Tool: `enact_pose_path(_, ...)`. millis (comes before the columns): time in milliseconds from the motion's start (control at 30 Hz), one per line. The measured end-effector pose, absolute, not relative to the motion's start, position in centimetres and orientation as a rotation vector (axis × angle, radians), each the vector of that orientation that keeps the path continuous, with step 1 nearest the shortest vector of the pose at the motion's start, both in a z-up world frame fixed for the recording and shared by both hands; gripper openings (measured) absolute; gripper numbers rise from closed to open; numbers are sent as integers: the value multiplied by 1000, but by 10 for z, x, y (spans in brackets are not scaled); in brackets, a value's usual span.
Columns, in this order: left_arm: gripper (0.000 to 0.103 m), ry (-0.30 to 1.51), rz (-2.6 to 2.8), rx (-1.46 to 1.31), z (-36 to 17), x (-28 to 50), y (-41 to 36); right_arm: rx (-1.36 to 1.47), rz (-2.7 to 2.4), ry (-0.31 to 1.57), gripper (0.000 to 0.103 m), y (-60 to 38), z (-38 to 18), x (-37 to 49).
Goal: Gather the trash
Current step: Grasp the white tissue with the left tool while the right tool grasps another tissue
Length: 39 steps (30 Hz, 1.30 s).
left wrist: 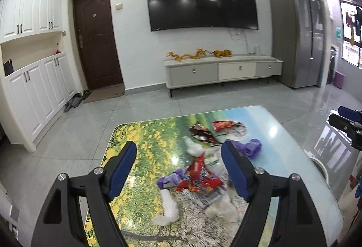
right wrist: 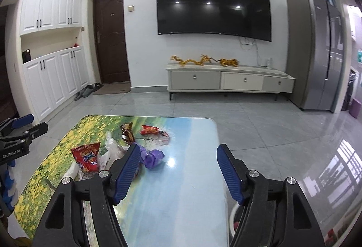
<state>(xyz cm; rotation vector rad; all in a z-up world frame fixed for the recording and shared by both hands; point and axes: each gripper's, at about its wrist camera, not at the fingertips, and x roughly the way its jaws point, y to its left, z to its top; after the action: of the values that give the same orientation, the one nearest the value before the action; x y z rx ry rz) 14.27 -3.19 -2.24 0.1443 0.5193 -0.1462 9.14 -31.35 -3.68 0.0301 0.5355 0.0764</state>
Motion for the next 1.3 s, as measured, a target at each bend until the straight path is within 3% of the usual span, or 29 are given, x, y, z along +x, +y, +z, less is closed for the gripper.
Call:
enact_pose_path(533, 76, 626, 16, 144, -65, 208, -36, 12, 189, 567, 68, -315, -77, 188)
enact_pose_path(1300, 76, 464, -68, 65, -13, 79, -8, -47, 125, 507, 68, -280, -12, 37)
